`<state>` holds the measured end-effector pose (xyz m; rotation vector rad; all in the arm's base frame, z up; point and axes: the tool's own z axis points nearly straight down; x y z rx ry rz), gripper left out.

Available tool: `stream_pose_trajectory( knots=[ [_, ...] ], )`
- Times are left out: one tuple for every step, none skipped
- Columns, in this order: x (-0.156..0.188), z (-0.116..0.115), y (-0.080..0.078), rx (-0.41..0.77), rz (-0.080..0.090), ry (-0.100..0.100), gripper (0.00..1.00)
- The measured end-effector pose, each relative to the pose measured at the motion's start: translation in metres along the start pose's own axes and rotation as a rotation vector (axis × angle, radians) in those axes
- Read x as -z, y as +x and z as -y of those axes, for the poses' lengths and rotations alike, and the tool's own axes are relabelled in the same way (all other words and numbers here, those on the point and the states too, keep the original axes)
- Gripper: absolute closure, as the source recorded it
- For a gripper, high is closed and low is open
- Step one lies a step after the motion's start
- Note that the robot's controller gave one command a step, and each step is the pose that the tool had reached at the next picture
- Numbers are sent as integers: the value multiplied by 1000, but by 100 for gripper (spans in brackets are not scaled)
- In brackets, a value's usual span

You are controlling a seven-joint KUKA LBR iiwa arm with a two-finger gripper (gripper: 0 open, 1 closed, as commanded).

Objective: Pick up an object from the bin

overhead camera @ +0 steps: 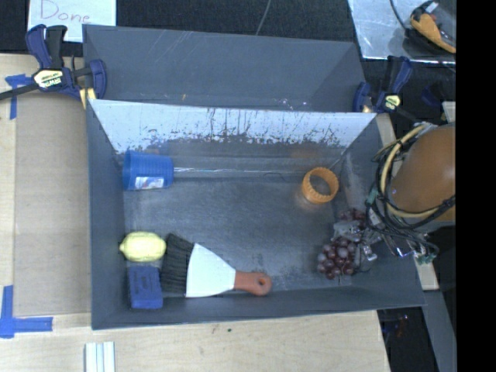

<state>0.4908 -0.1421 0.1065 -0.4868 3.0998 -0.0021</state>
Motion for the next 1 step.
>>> stream_pose_trajectory(
  knots=[
    [110, -29, -9, -277, 0, -2, 100]
  ],
)
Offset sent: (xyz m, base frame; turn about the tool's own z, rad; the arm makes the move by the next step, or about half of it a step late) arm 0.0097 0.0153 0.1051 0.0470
